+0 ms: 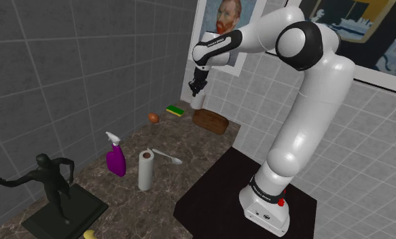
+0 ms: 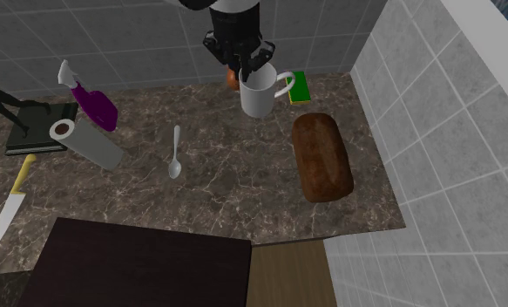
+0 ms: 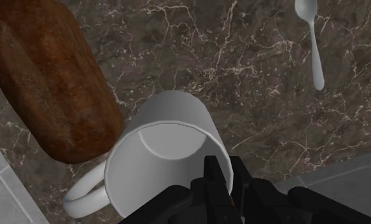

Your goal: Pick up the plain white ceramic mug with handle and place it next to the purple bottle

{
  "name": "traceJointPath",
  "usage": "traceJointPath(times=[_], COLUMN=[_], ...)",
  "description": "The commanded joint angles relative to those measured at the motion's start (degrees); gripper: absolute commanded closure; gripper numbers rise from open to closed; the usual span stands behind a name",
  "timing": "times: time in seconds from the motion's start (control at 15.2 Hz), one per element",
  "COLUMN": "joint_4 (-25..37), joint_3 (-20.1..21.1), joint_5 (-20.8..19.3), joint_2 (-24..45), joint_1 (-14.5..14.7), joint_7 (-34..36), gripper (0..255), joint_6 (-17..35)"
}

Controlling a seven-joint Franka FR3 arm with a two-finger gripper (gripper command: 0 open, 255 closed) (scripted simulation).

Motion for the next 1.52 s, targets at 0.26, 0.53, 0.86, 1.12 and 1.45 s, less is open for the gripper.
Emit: traceJointPath(times=[0.26, 0.53, 0.86, 1.12, 1.45], joint_4=[2.5, 4.4, 6.94, 1.51, -3.73], joint_3=[-0.06, -0.08, -0.09, 2.25, 5.74], joint_5=[-0.56, -0.86, -1.14, -2.54, -3.55], joint_2=[-1.82, -2.85, -3.85, -8.35, -12.86], joint_1=[0.1, 0.14, 0.18, 2.85, 5.92], joint_7=[0.44, 0.66, 0.87, 6.41, 13.44], gripper=[255, 255, 255, 255, 255], joint_6=[-4.29, -7.19, -10.71, -9.66, -8.94])
